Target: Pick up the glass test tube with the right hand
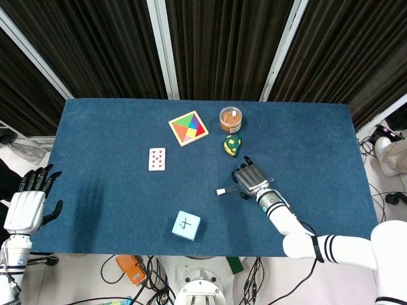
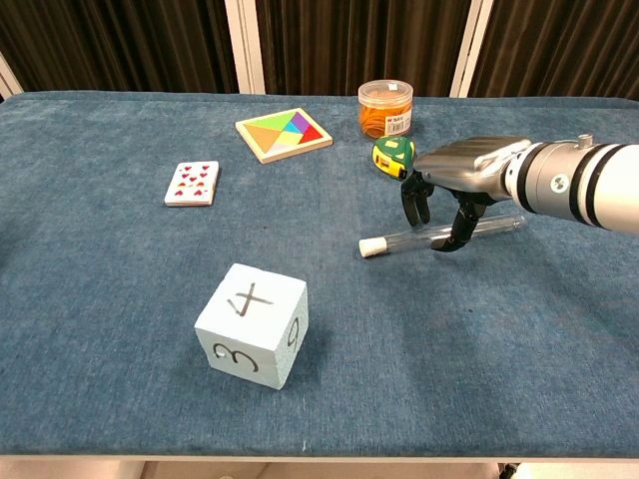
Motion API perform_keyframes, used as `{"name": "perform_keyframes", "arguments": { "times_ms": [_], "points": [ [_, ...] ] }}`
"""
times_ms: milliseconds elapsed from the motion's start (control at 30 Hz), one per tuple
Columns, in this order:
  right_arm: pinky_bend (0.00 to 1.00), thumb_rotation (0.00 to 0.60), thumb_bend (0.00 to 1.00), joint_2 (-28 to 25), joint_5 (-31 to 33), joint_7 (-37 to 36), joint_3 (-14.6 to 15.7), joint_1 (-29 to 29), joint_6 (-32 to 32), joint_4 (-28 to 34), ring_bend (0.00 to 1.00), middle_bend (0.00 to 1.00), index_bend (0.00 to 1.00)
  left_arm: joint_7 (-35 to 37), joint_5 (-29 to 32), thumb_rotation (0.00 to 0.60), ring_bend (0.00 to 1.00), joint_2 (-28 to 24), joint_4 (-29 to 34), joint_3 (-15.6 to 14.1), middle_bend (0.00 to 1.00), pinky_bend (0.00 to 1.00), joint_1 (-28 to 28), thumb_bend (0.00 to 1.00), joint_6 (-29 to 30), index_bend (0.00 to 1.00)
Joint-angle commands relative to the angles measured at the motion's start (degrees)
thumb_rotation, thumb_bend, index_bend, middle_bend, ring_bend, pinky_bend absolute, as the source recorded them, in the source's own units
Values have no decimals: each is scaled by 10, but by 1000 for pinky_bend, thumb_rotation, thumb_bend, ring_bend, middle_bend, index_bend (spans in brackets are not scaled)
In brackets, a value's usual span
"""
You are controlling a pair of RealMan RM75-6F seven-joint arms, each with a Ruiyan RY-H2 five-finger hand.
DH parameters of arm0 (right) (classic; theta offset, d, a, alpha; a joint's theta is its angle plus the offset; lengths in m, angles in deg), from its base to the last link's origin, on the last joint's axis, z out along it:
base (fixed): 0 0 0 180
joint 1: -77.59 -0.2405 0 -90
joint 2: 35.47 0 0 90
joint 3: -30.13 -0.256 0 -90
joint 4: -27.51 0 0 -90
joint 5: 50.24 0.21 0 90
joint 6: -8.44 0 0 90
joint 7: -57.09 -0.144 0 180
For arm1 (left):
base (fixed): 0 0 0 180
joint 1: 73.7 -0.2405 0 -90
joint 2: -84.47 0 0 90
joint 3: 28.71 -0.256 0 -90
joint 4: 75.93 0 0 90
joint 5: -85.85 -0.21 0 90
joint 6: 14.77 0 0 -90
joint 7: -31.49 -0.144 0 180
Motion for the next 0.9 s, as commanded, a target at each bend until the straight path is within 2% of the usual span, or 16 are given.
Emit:
{"name": "perform_keyframes", "arguments": {
  "times_ms": [33, 467, 767, 900],
  "points": [
    [0, 600, 452, 5, 6, -1, 3, -6, 3, -7, 280, 451, 486, -1, 1, 600, 0, 0, 0, 0, 16, 37, 0, 367, 0, 142],
    [0, 600, 497, 28, 22, -15, 10, -26, 11, -37, 280, 455, 518, -9, -4, 600, 0, 0, 1, -3, 16, 37, 0, 367, 0, 141],
    [0, 600, 500, 41, 15, -30, 12, -32, 12, -52, 286, 468, 536, -5, 0, 600, 0, -2, 3, -1, 16, 37, -1, 367, -1, 141],
    [0, 600, 530, 43, 10, -35, 13, -32, 8, -55, 303, 487, 564, -4, 2, 600, 0, -2, 5, -1, 16, 37, -2, 367, 0, 142]
  ]
}}
